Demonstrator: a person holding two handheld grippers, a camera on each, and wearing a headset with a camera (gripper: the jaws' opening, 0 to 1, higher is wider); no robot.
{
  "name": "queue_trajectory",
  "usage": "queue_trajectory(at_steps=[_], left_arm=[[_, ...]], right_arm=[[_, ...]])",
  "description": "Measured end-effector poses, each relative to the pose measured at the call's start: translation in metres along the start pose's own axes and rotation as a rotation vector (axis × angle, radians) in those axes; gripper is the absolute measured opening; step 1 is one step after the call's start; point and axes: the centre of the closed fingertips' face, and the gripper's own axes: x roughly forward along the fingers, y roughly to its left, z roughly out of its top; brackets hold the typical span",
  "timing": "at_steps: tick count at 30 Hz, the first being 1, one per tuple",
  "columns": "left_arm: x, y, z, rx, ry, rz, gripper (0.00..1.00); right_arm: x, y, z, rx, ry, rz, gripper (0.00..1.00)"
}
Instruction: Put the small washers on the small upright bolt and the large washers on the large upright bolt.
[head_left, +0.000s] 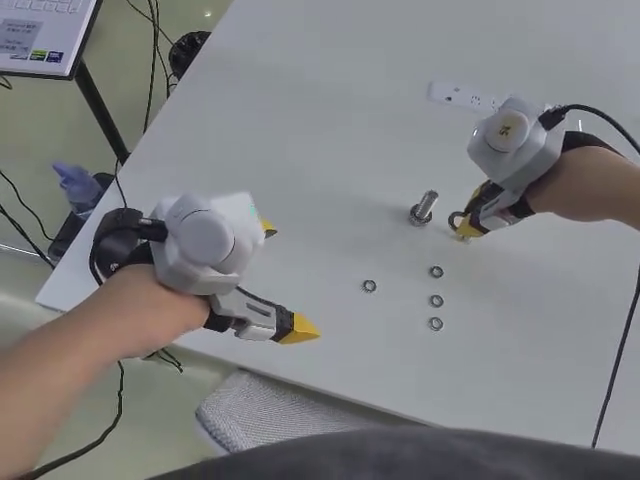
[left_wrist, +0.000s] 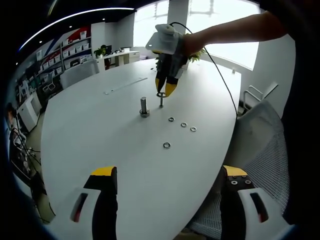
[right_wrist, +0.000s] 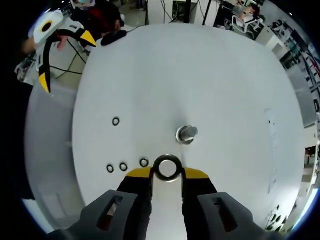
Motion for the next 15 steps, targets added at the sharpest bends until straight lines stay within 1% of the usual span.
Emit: queue_trajectory(at_steps=[3, 8, 15], left_arm=[[0.0, 0.002, 0.001, -0.003, -0.003, 0.001, 0.85], [-0.002, 0.004, 0.001, -0.005, -0.001, 0.006, 0.85], [-0.003, 0.006, 0.003, -0.007, -0.004, 0.007, 0.85]], right_arm=[[-0.002, -0.005, 0.005, -0.01, -0.006, -0.008, 0.21], [0.0, -0.011, 0.011, -0.013, -0.006, -0.007, 0.21], [0.0, -0.019, 0.026, -0.017, -0.023, -0.016, 0.21]])
